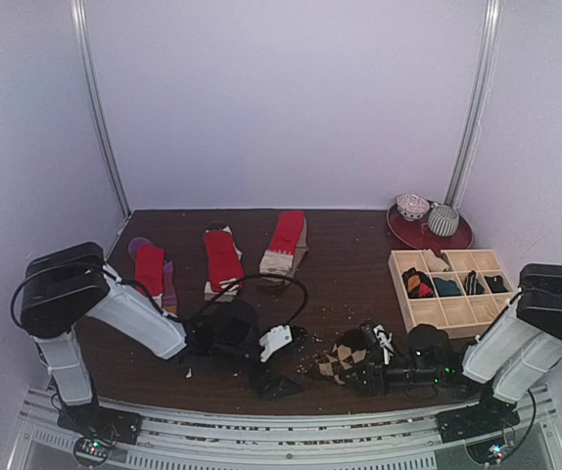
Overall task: Roll the socks
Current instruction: Roll a pair of socks at the center of the board.
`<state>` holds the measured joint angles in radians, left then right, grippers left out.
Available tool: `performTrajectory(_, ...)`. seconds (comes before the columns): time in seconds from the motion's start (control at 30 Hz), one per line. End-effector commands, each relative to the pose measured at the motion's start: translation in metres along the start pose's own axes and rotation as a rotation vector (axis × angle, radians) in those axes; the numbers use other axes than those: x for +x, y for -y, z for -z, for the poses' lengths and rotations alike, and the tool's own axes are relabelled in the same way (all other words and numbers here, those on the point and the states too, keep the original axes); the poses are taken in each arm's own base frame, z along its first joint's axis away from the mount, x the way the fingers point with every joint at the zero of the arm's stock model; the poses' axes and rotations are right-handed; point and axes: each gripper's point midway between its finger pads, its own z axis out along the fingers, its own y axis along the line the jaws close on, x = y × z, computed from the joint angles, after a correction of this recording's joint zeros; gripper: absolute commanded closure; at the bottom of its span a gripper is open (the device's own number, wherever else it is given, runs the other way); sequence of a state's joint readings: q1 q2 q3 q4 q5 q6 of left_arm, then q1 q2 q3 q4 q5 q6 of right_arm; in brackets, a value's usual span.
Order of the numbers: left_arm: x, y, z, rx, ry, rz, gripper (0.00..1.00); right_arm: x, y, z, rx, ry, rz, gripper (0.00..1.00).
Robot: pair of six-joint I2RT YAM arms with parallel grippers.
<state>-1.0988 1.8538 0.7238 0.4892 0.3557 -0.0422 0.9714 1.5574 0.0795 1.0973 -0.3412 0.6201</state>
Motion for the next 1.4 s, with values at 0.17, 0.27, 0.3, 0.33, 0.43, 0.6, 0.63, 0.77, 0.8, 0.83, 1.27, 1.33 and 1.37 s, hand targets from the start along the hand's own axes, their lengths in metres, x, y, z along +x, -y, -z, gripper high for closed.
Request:
performTrajectory(0.17,-0.12,-0.019,0.032,-0.186,0.4,-0.42,0.02,0.063,0.02,0.005,-0.007,-0.206,-0.322,0.71)
performTrajectory(0.27,-0.11,-0.002,0.015,-0.057,0.381,-0.444,0.08,0.063,0.02,0.004,-0.018,-0.195,-0.351,0.71)
performTrajectory(0.3,-0.104,0.001,0.01,-0.02,0.36,-0.441,0.1,0.063,0.021,0.004,-0.015,-0.195,-0.356,0.71)
performTrajectory(0.33,-0.099,0.005,0.005,0.014,0.346,-0.44,0.11,0.063,0.021,0.004,-0.016,-0.195,-0.357,0.7)
performTrajectory(0.43,-0.084,0.016,-0.005,0.105,0.309,-0.436,0.15,0.065,0.022,0.001,-0.011,-0.21,-0.356,0.7)
performTrajectory(0.6,-0.056,0.031,-0.017,0.192,0.226,-0.417,0.19,0.068,0.025,0.0,0.002,-0.24,-0.36,0.7)
performTrajectory(0.63,-0.051,0.032,-0.02,0.197,0.21,-0.415,0.2,0.07,0.027,0.0,0.009,-0.247,-0.359,0.7)
performTrajectory(0.77,-0.044,0.034,-0.03,0.211,0.18,-0.412,0.25,0.07,0.027,-0.002,0.008,-0.257,-0.362,0.7)
performTrajectory(0.8,-0.046,0.034,-0.031,0.21,0.182,-0.417,0.26,0.07,0.027,-0.002,0.008,-0.259,-0.361,0.7)
performTrajectory(0.83,-0.048,0.034,-0.031,0.208,0.183,-0.419,0.26,0.07,0.027,-0.002,0.01,-0.259,-0.362,0.7)
performTrajectory(1.27,-0.039,0.028,-0.044,0.201,0.144,-0.396,0.43,0.075,0.033,-0.003,0.061,-0.304,-0.33,0.69)
performTrajectory(1.33,-0.034,0.027,-0.047,0.202,0.123,-0.386,0.52,0.075,0.034,-0.003,0.062,-0.305,-0.331,0.69)
performTrajectory(1.37,-0.03,0.027,-0.049,0.203,0.108,-0.381,0.57,0.075,0.034,-0.003,0.062,-0.308,-0.331,0.69)
